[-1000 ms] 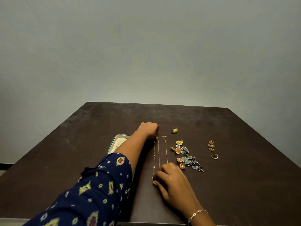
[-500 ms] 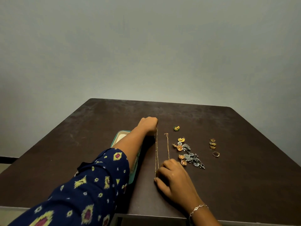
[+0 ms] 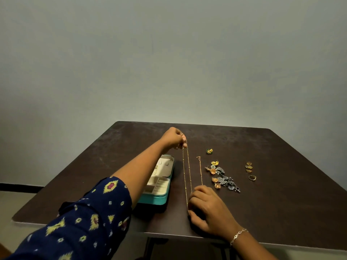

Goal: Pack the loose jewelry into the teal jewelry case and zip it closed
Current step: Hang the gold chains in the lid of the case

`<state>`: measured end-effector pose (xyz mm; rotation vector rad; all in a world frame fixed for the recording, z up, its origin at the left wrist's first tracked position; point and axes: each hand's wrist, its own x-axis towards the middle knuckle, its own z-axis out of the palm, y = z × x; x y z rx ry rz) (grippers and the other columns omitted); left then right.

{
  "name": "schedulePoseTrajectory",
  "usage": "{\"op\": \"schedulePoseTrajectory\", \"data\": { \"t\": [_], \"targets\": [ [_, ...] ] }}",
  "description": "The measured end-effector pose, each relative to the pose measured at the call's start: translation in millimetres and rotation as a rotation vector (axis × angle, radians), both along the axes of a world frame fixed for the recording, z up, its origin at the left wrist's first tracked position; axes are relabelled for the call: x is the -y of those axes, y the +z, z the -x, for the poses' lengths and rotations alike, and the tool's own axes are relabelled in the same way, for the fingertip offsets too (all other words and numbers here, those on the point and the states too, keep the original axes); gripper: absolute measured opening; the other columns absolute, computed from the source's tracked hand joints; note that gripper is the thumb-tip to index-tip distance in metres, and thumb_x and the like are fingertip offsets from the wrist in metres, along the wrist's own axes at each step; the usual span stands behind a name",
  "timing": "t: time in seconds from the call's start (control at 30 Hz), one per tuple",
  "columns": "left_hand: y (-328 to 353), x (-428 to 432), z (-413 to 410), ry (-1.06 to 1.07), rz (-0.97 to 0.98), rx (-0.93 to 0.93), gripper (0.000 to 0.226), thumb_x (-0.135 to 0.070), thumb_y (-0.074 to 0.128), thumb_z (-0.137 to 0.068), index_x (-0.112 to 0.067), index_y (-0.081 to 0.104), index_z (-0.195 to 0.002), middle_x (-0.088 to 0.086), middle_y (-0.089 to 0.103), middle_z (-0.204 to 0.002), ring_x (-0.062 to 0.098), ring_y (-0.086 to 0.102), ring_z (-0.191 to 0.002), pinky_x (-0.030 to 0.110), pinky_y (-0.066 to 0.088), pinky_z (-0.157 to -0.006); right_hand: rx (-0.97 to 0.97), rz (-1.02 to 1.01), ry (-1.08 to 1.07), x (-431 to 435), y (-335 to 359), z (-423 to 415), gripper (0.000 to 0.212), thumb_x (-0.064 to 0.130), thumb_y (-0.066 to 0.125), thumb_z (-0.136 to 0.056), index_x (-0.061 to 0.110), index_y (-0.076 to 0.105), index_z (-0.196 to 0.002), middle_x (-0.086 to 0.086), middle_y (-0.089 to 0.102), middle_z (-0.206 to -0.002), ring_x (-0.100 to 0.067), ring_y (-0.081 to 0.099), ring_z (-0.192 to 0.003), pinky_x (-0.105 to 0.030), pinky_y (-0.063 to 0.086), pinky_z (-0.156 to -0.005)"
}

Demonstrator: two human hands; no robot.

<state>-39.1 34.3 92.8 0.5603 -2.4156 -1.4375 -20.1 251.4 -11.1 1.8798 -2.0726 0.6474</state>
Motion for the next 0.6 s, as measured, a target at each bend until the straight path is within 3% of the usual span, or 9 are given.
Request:
{"op": "schedulePoseTrajectory", "data": {
  "t": [0.17,0.27,0.37,0.47,0.6],
  "targets": [
    [12.5,-10.4,-30.7,-0.020,-0.112,0.002,0.030,0.008,0.037,-0.090,-0.006,0.051,-0.066,0.009,0.057,-0.065,0.005,0.046,-0.040,0.021,0.037,-0.048,0.059,0.016,0.069,-21.3,16.7,-17.0,0.006,0.025,0.055,-0.077,0.020,0.055,-0.080,0.007,0.056,-0.081,-0.007,0.045,-0.093,-0.012,0.034,-0.084],
    [16.8,-25.2,-52.3,-0.014,-0.228,-0.003,0.031,0.009,0.035,-0.091,-0.006,0.050,-0.067,0.010,0.055,-0.064,0.007,0.046,-0.042,0.017,0.039,-0.042,0.271,0.023,0.086,-33.4,30.7,-29.6,0.005,0.025,0.050,-0.080,0.021,0.052,-0.078,0.008,0.051,-0.078,-0.008,0.047,-0.086,-0.019,0.040,-0.074],
    [18.8,-44.1,-76.5,-0.009,-0.346,-0.042,0.031,0.009,0.035,-0.091,-0.007,0.050,-0.068,0.009,0.054,-0.064,0.012,0.052,-0.050,0.017,0.044,-0.044,0.771,0.060,0.027,-37.8,47.4,-46.5,0.014,0.036,0.053,-0.078,0.024,0.057,-0.071,0.008,0.058,-0.070,-0.005,0.056,-0.072,-0.018,0.042,-0.068],
    [16.1,-63.0,-102.2,0.028,-0.456,-0.083,0.025,0.004,0.040,-0.092,-0.007,0.053,-0.073,0.007,0.056,-0.065,0.012,0.058,-0.052,0.022,0.050,-0.051,1.400,0.094,-0.047,-38.3,65.3,-56.1,0.019,0.020,0.056,-0.086,0.008,0.059,-0.073,-0.003,0.061,-0.062,-0.010,0.058,-0.062,-0.021,0.047,-0.064],
    [7.9,-84.1,-133.7,0.068,-0.575,-0.145,0.019,0.006,0.043,-0.091,-0.008,0.053,-0.086,0.008,0.057,-0.068,0.013,0.058,-0.051,0.027,0.049,-0.057,1.801,0.144,-0.114,-40.8,79.4,-60.8,0.015,0.013,0.049,-0.089,0.006,0.059,-0.080,-0.014,0.068,-0.072,-0.020,0.064,-0.067,-0.027,0.049,-0.063]
  ]
}}
